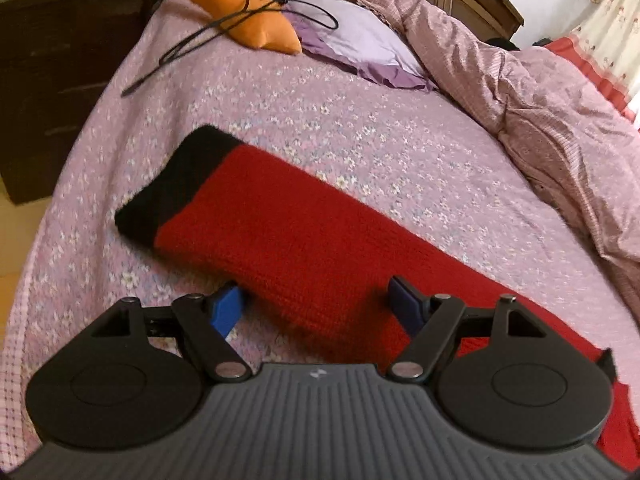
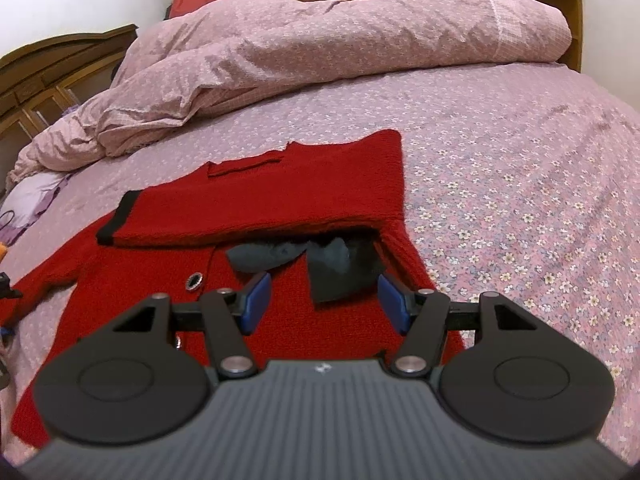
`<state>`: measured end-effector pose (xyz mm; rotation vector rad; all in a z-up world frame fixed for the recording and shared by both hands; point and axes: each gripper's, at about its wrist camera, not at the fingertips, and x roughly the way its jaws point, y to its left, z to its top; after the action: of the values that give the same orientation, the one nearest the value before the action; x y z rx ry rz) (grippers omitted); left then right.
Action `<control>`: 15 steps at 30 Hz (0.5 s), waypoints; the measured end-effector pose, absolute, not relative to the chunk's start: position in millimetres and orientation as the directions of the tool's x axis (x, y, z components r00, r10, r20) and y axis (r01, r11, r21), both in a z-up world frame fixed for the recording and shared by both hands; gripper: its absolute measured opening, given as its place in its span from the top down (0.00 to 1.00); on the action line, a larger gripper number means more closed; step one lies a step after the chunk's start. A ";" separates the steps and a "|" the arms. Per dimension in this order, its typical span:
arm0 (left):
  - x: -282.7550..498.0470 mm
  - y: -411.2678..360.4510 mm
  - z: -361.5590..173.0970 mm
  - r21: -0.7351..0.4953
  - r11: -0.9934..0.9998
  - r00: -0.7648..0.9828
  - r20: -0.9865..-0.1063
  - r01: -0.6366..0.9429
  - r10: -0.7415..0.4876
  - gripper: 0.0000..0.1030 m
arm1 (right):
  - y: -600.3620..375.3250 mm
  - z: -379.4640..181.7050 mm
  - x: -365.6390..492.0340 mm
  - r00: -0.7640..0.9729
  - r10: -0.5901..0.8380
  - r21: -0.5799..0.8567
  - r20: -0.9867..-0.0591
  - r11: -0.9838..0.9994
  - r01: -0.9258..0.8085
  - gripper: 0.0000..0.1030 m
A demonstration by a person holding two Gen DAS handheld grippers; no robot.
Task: Fold small clothes
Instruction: 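Move the open left gripper toward the other red sleeve, then grasp the black cuff of the extended red sleeve with the left gripper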
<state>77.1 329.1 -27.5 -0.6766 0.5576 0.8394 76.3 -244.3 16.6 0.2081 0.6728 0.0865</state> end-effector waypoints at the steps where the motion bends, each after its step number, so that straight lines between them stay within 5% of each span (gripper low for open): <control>1: 79.3 329.2 -27.1 -0.300 0.492 0.546 -0.677 -0.817 0.493 0.27 | -244.6 16.7 75.8 0.781 0.144 0.217 -0.607 0.976 -0.011 0.40; 3: 82.7 327.1 -24.5 -0.251 0.520 0.537 -0.660 -0.816 0.525 0.43 | -244.7 17.4 75.0 0.785 0.140 0.208 -0.604 0.978 -0.015 0.40; 8: 85.0 320.5 -16.7 -0.185 0.606 0.570 -0.619 -0.774 0.540 0.62 | -247.2 16.8 74.0 0.790 0.133 0.214 -0.598 0.977 -0.003 0.40; 15: 92.5 336.5 -23.3 -0.242 0.589 0.585 -0.635 -0.771 0.506 0.63 | -245.6 14.6 74.7 0.783 0.146 0.220 -0.604 0.975 -0.012 0.40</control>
<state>92.5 336.5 -23.3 -0.5386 0.5467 0.7881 74.7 -245.6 14.6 0.2097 0.6663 0.0862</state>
